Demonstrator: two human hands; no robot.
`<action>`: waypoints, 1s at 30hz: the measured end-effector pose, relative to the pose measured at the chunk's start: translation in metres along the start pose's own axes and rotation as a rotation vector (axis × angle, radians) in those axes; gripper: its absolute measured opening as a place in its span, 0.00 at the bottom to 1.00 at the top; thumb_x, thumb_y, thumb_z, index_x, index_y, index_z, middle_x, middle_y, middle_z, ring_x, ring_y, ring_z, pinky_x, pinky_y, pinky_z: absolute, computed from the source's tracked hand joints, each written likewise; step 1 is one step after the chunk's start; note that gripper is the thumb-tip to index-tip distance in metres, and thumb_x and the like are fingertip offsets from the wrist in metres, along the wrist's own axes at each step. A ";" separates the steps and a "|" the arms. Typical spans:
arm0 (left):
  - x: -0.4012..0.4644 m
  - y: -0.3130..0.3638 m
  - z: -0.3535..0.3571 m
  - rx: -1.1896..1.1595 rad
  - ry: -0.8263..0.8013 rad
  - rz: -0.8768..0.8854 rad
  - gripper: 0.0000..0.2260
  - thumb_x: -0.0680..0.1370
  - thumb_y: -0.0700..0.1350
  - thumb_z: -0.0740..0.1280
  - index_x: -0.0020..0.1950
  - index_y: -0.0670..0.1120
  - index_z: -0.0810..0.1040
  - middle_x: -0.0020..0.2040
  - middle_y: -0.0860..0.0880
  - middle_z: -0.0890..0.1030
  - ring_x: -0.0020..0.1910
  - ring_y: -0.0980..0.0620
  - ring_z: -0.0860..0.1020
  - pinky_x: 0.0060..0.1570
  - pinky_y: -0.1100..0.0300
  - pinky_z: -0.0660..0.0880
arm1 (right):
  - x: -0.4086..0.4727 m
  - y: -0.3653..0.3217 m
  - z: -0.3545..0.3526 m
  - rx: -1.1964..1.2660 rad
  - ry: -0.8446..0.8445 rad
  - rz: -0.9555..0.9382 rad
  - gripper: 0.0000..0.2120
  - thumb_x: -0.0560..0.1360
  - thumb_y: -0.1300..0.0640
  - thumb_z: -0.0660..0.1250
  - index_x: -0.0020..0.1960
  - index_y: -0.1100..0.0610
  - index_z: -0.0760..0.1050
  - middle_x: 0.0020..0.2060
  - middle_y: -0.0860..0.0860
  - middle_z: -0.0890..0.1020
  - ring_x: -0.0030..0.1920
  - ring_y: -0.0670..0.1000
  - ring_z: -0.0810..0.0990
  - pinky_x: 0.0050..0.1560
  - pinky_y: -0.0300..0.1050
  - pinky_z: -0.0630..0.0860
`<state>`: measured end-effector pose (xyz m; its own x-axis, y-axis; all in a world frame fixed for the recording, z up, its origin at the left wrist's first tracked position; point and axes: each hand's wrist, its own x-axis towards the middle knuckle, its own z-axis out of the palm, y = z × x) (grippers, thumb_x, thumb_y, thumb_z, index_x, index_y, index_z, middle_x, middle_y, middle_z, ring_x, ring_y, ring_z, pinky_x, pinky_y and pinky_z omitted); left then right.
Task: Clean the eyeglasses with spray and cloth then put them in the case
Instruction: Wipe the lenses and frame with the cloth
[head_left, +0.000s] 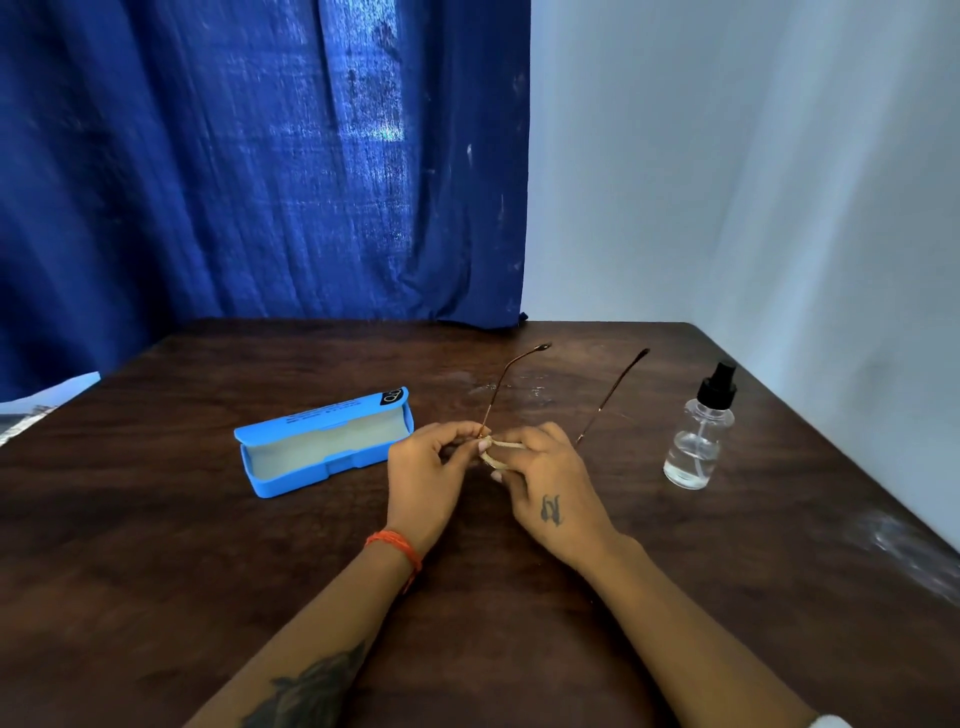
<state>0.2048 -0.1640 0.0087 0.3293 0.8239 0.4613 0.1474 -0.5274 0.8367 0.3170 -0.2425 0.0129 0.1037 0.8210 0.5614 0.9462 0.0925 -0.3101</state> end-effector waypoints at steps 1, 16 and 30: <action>-0.001 -0.001 -0.001 0.000 -0.003 -0.011 0.06 0.71 0.37 0.71 0.46 0.45 0.83 0.43 0.47 0.83 0.40 0.59 0.80 0.41 0.73 0.75 | 0.000 0.000 0.000 0.023 -0.001 -0.007 0.14 0.70 0.66 0.70 0.53 0.55 0.81 0.48 0.52 0.82 0.49 0.54 0.74 0.47 0.37 0.69; 0.006 -0.004 -0.010 0.013 0.028 -0.024 0.06 0.71 0.36 0.71 0.47 0.43 0.83 0.42 0.47 0.84 0.38 0.54 0.82 0.42 0.68 0.78 | 0.009 0.010 -0.013 0.127 0.243 0.270 0.09 0.71 0.62 0.70 0.51 0.58 0.82 0.48 0.54 0.81 0.48 0.51 0.78 0.50 0.36 0.69; -0.002 0.000 -0.008 0.108 -0.006 0.065 0.07 0.71 0.36 0.70 0.46 0.44 0.83 0.43 0.49 0.83 0.41 0.57 0.79 0.43 0.74 0.73 | 0.003 -0.005 0.007 0.039 -0.036 0.063 0.12 0.72 0.61 0.69 0.54 0.52 0.81 0.48 0.51 0.80 0.49 0.53 0.73 0.48 0.40 0.68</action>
<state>0.1965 -0.1637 0.0106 0.3473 0.7863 0.5110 0.2247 -0.5988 0.7687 0.3102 -0.2370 0.0108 0.1507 0.8457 0.5119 0.9253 0.0615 -0.3741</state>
